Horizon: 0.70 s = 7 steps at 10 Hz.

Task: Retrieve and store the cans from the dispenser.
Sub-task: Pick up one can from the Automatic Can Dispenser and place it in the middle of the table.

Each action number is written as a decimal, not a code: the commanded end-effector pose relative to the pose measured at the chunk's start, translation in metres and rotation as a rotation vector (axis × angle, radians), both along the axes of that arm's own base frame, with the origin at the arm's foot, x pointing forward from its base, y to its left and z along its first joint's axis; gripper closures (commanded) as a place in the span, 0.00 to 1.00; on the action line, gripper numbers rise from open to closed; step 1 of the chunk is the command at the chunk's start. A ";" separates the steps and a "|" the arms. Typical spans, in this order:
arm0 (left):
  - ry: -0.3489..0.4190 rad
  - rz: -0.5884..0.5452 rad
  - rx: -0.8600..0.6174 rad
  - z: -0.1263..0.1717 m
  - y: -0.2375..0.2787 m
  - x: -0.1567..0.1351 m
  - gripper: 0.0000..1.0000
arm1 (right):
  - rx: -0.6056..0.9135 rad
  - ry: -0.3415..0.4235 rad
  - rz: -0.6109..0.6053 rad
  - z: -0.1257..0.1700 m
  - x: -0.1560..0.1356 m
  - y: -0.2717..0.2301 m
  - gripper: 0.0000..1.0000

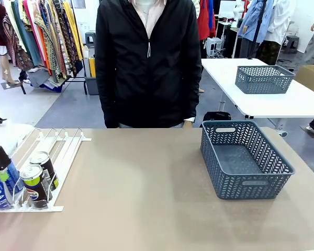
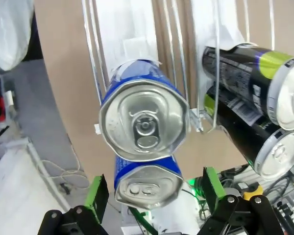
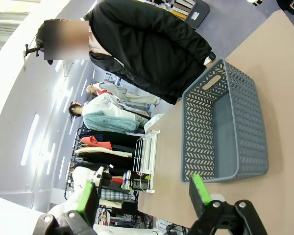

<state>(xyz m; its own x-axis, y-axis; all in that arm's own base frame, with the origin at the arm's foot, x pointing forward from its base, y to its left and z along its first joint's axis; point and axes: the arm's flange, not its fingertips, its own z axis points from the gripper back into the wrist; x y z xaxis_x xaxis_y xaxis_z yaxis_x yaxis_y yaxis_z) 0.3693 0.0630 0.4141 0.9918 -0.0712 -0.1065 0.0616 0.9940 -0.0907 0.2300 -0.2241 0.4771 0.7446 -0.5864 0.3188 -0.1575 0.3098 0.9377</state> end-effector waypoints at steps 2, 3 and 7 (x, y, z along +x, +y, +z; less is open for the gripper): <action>-0.015 0.041 0.031 -0.011 0.001 0.001 0.00 | 0.010 -0.029 -0.005 0.003 0.003 -0.001 0.00; -0.016 0.039 0.030 -0.012 -0.001 0.002 0.00 | 0.010 -0.029 -0.005 0.003 0.003 -0.001 0.00; -0.025 0.056 0.054 -0.013 0.000 0.003 1.00 | 0.010 -0.029 -0.005 0.003 0.003 -0.001 0.00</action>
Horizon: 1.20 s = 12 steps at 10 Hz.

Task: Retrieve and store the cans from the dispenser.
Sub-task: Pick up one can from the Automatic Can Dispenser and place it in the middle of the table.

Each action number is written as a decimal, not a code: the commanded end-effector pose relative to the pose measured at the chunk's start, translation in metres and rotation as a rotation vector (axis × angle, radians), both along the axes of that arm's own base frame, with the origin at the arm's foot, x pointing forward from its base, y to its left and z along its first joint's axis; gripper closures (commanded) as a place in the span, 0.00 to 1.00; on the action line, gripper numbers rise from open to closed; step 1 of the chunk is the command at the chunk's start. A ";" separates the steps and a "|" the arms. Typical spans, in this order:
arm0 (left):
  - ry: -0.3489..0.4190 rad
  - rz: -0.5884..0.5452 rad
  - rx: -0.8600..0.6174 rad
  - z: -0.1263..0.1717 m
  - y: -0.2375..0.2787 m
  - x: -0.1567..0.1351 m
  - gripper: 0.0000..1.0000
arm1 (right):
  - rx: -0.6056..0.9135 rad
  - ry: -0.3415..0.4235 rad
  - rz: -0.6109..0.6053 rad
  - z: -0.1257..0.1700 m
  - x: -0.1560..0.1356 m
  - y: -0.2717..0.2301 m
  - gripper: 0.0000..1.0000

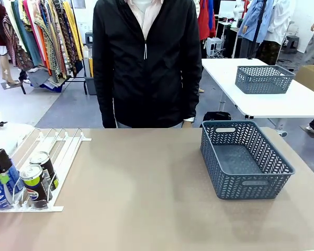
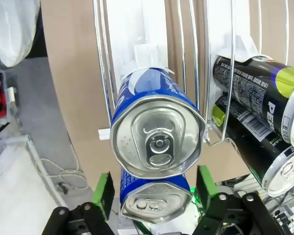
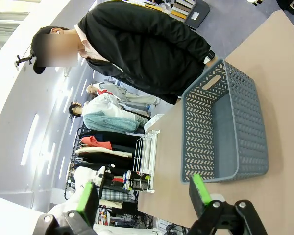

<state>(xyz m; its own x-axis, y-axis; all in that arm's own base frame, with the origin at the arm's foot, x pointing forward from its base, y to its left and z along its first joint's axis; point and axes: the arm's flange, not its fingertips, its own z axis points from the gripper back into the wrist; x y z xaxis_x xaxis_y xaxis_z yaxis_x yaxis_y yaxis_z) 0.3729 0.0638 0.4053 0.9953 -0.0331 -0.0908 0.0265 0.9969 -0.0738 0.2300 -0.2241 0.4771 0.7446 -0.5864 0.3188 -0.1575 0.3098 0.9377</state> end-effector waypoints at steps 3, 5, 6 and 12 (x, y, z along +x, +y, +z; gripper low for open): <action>-0.010 0.017 0.037 -0.004 -0.002 0.000 1.00 | 0.010 -0.029 -0.005 0.003 0.003 -0.001 0.00; -0.015 0.016 0.039 -0.003 -0.002 -0.001 1.00 | 0.010 -0.029 -0.005 0.003 0.003 -0.001 0.00; -0.028 0.018 0.031 0.002 -0.002 -0.004 1.00 | 0.010 -0.029 -0.005 0.003 0.003 -0.001 0.00; -0.292 -0.081 0.131 0.153 -0.014 -0.057 1.00 | 0.010 -0.029 -0.005 0.003 0.003 -0.001 0.00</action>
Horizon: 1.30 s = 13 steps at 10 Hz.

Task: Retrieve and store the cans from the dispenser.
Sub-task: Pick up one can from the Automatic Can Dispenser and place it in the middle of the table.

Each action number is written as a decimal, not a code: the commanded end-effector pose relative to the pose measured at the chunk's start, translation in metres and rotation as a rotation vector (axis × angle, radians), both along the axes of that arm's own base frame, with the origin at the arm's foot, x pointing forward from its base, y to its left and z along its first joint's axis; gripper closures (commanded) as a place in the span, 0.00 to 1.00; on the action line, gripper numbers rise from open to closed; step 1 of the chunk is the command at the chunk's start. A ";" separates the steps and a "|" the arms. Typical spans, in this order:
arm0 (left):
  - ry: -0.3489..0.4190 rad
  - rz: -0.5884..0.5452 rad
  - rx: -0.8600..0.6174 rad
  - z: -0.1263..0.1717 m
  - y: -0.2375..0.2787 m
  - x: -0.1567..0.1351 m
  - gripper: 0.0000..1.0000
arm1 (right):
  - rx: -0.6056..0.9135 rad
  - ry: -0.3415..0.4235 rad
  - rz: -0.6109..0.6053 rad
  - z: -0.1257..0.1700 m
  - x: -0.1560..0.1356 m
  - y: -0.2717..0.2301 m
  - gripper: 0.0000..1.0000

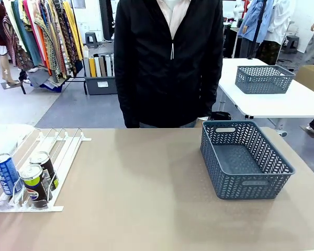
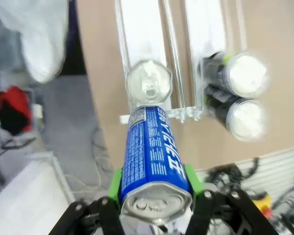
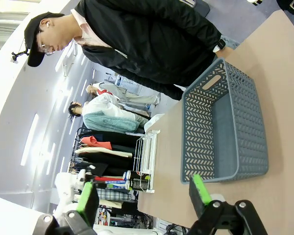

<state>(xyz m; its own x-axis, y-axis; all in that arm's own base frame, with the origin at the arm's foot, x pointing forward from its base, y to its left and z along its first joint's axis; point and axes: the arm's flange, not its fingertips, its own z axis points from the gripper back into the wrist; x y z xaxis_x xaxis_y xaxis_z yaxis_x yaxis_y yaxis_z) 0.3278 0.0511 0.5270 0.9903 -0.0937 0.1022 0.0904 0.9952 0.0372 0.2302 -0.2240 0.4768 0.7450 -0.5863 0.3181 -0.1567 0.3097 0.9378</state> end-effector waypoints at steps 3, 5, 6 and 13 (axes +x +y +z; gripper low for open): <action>-0.300 -0.106 -0.047 0.082 0.006 -0.056 1.00 | 0.010 -0.030 -0.005 0.004 0.003 -0.001 0.00; -0.313 -0.061 -0.118 0.076 0.022 -0.065 1.00 | 0.010 -0.030 -0.005 0.004 0.003 -0.001 0.00; -0.290 -0.076 -0.024 0.097 0.003 -0.063 1.00 | 0.010 -0.030 -0.005 0.004 0.003 -0.001 0.00; -0.164 -0.193 -0.197 0.078 -0.032 -0.030 1.00 | 0.010 -0.030 -0.005 0.004 0.003 -0.001 0.00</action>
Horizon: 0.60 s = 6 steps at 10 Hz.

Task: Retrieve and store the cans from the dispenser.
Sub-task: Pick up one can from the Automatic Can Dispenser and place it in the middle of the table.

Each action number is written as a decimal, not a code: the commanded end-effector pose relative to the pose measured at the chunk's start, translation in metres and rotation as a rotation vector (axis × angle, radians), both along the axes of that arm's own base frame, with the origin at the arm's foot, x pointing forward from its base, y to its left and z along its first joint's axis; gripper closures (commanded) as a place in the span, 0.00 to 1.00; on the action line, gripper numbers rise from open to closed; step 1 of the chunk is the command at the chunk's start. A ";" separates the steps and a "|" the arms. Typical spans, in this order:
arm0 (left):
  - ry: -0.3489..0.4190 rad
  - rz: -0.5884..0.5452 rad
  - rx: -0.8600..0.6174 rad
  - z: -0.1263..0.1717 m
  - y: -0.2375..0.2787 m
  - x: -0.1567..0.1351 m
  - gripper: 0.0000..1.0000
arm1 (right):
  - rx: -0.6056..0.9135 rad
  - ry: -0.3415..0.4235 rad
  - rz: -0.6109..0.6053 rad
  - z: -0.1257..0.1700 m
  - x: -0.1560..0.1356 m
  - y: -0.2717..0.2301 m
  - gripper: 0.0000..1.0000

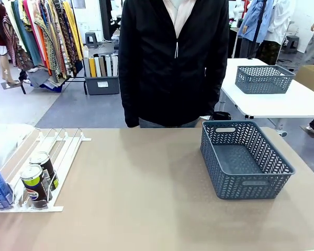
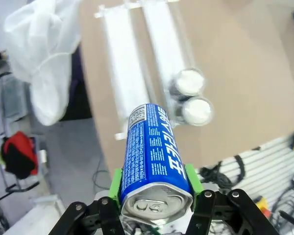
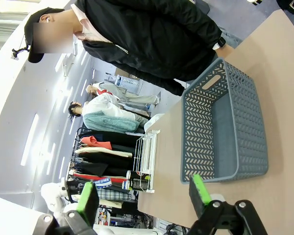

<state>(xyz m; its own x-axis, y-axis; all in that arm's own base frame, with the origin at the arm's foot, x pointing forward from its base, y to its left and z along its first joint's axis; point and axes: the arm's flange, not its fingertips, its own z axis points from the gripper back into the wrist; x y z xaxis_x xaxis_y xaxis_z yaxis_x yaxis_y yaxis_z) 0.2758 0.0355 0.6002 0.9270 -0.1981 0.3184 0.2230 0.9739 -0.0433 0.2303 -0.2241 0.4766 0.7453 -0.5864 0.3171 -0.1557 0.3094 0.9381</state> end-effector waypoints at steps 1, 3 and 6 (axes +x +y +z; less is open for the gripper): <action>0.052 -0.162 -0.099 0.007 -0.059 0.054 1.00 | 0.010 -0.031 -0.005 0.004 0.003 0.000 0.00; 0.132 -0.495 -0.102 -0.010 -0.185 0.112 1.00 | 0.010 -0.031 -0.005 0.004 0.003 0.000 0.00; 0.185 -0.601 0.034 -0.077 -0.353 0.141 1.00 | 0.010 -0.031 -0.005 0.004 0.003 0.000 0.00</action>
<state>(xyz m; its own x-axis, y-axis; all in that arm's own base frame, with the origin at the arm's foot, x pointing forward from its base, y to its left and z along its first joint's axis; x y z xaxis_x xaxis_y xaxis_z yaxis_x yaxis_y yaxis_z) 0.3906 -0.3106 0.5137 0.6821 -0.7090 0.1789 0.7311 0.6570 -0.1838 0.2303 -0.2240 0.4768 0.7454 -0.5862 0.3173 -0.1554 0.3101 0.9379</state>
